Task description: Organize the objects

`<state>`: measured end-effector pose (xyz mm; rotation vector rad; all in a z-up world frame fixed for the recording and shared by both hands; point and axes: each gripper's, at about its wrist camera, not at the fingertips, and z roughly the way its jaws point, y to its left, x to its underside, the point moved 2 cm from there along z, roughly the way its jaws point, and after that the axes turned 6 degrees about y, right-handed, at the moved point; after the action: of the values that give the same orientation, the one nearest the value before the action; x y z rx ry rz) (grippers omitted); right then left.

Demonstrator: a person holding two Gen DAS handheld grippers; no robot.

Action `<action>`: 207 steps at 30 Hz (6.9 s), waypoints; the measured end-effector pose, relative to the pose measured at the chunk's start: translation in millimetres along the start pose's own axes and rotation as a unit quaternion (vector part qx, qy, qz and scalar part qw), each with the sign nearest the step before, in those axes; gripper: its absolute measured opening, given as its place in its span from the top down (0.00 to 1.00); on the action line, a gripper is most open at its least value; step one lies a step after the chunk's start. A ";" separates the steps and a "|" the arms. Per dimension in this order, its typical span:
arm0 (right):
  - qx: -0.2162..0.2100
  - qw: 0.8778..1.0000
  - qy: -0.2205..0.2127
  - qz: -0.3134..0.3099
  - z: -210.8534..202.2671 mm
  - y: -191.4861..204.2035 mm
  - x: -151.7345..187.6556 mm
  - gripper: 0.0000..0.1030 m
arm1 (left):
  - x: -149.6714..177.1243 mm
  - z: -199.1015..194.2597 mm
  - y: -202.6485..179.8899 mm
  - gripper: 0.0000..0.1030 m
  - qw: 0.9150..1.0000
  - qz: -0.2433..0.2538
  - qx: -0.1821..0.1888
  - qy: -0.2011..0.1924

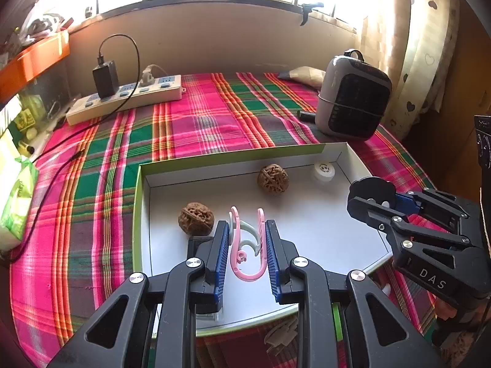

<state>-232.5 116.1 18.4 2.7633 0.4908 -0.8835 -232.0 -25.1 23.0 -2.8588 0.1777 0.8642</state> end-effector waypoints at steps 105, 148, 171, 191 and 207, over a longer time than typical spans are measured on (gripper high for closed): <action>0.029 0.999 -0.037 0.012 -32.2 0.7 35.9 0.58 | 48.9 -44.9 7.6 0.67 0.998 -0.037 -0.011 -0.039; -0.026 1.000 0.011 -0.005 -24.1 10.2 81.2 0.73 | 79.4 -14.2 -7.2 0.67 0.999 0.011 0.042 0.025; -0.001 1.000 0.006 0.028 -38.7 -10.6 97.1 0.73 | 75.1 -7.8 -26.8 0.68 0.997 0.072 0.019 0.031; -0.007 1.000 0.005 0.027 -40.8 -8.0 100.1 0.73 | 94.9 -21.0 -18.1 0.76 0.998 0.048 0.005 0.027; -0.005 1.000 0.006 0.025 -43.2 -3.4 104.6 0.73 | 113.0 -33.6 -9.2 0.76 0.999 0.039 -0.001 0.026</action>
<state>-130.9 157.8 -9.2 2.7608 0.4252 -0.8517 -119.0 -29.9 -11.4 -2.8963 0.2954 0.8038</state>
